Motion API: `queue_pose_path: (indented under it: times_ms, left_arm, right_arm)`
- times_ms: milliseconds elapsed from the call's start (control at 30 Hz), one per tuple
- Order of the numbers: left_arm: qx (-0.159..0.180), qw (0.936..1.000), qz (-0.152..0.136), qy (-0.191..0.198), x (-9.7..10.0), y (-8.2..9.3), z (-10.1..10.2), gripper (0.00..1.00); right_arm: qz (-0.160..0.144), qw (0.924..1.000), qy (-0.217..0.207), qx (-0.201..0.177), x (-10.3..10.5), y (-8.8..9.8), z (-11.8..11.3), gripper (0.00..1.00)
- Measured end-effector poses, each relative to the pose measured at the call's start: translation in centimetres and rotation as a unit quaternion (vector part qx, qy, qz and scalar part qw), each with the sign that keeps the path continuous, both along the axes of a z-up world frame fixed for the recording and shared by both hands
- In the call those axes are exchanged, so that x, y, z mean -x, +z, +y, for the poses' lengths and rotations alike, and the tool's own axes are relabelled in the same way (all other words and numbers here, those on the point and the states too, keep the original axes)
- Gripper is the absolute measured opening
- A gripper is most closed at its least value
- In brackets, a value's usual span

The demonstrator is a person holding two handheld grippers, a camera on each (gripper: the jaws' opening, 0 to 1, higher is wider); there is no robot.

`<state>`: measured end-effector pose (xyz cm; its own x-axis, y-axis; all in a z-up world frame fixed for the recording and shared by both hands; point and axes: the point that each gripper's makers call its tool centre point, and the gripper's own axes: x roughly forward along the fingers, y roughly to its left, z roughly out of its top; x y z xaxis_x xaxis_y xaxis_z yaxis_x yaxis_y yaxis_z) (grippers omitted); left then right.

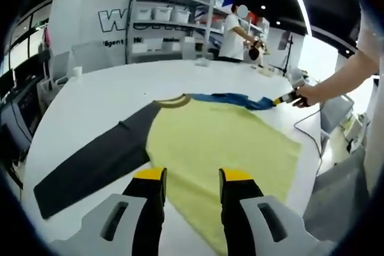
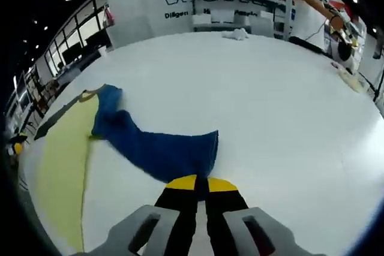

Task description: Fold the garment on the visible template until the final outline fits inside the template.

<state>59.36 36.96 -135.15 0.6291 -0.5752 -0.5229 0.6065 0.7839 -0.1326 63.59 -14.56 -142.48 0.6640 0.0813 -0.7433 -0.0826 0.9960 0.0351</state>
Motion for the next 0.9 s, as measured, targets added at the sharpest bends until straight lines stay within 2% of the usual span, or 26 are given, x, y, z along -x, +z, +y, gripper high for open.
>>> queue_pose_path:
  times_ms: [67, 100, 133, 167, 267, 300, 333, 467, 600, 733, 767, 833, 900]
  left_arm:
    - [0.001, 1.0, 0.0, -0.001, 0.0, 0.0, -0.1, 0.35]
    - [0.001, 1.0, 0.0, -0.003, 0.1, 0.0, -0.2, 0.35]
    - [0.001, 1.0, 0.0, -0.003, 0.1, 0.0, -0.3, 0.35]
    - [0.001, 1.0, 0.001, -0.004, 0.1, 0.0, -0.3, 0.35]
    - [0.002, 1.0, 0.002, -0.004, 0.1, -0.1, -0.4, 0.35]
    - [0.002, 1.0, 0.001, -0.004, 0.1, -0.1, -0.5, 0.35]
    - [0.003, 1.0, 0.001, -0.005, 0.0, 0.0, -0.5, 0.35]
    - [0.004, 1.0, 0.0, -0.005, 0.0, 0.0, -0.6, 0.35]
    - [0.002, 1.0, 0.002, -0.005, 0.0, -0.1, -0.4, 0.35]
    - [0.002, 1.0, 0.002, -0.003, 0.0, 0.0, -0.3, 0.35]
    - [0.002, 1.0, 0.002, -0.004, 0.0, 0.0, -0.3, 0.35]
    - [0.002, 1.0, 0.002, -0.003, 0.1, 0.0, -0.3, 0.35]
    - [0.001, 1.0, 0.003, -0.002, 0.1, -0.1, -0.2, 0.35]
  right_arm:
    - [-0.003, 0.9988, 0.031, 0.038, 0.2, 0.3, -0.6, 0.01]
    - [-0.017, 0.9988, 0.041, 0.022, 0.0, 0.7, -0.1, 0.02]
    - [-0.015, 0.9985, 0.047, 0.024, 0.1, 0.7, -0.1, 0.03]
    - [-0.012, 0.9966, 0.067, 0.045, 0.2, 0.8, -0.4, 0.05]
    - [-0.026, 0.9901, 0.125, 0.058, 0.2, 1.0, 0.4, 0.11]
    - [-0.022, 0.9857, 0.151, 0.07, 0.4, 0.9, 0.7, 0.14]
    - [-0.021, 0.9776, 0.187, 0.094, 0.5, 0.8, 1.0, 0.16]
    - [-0.009, 0.9577, 0.26, 0.124, 1.1, 0.2, 1.8, 0.16]
    - [0.008, 0.9367, 0.31, 0.162, 1.5, -0.6, 1.6, 0.17]
    - [0.012, 0.922, 0.34, 0.184, 1.4, -0.8, 1.4, 0.15]
    - [0.013, 0.9136, 0.357, 0.194, 1.3, -0.8, 1.4, 0.14]
    - [0.016, 0.9083, 0.367, 0.2, 1.2, -1.0, 1.4, 0.14]
    - [0.022, 0.8954, 0.388, 0.217, 1.1, -1.2, 1.3, 0.13]
